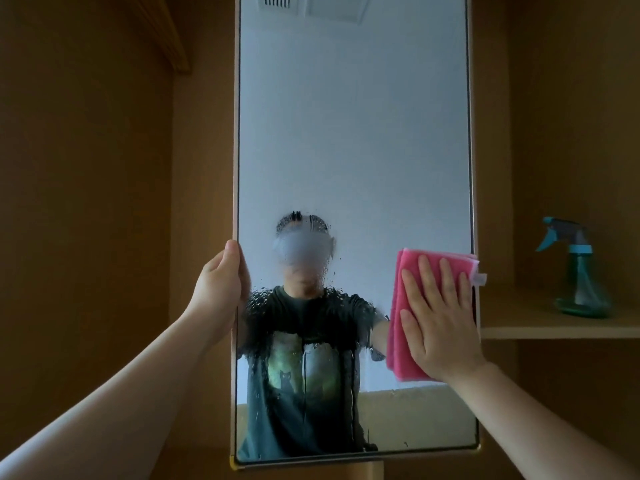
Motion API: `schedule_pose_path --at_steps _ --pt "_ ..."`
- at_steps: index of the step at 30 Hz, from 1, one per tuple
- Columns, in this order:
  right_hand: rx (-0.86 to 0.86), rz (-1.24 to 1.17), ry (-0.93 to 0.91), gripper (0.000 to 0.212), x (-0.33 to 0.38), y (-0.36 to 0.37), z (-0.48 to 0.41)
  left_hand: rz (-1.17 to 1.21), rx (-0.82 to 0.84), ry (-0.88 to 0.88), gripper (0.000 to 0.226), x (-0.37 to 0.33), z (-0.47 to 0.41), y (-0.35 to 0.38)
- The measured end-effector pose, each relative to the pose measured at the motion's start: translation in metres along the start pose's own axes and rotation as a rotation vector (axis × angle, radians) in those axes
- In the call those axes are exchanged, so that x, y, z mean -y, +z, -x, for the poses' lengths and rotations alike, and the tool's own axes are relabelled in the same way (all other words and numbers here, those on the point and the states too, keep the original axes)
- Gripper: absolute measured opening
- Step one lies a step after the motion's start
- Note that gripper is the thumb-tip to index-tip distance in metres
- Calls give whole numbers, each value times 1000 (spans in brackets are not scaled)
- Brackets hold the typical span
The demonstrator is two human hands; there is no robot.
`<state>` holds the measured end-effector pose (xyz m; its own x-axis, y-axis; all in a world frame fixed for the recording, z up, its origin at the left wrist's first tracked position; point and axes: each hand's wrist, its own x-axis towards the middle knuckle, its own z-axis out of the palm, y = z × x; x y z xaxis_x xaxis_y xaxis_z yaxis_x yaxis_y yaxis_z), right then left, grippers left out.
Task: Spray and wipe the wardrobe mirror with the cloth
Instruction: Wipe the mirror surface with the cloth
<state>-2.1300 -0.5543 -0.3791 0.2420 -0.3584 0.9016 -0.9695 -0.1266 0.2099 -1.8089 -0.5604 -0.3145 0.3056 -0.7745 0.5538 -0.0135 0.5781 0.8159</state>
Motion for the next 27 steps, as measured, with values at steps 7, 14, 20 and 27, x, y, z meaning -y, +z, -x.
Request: schedule_pose_path --at_steps 7,14,20,27 --pt "-6 -36 10 63 3 -20 -42 31 2 2 52 4 0 0" --pt "18 -38 -62 69 -2 -60 -127 -6 26 35 53 2 2 -2" --pt "16 -11 -43 62 7 -65 -143 -40 3 33 54 2 3 -2" --pt "-14 75 -144 63 19 -61 -132 12 20 -2 50 2 3 -2"
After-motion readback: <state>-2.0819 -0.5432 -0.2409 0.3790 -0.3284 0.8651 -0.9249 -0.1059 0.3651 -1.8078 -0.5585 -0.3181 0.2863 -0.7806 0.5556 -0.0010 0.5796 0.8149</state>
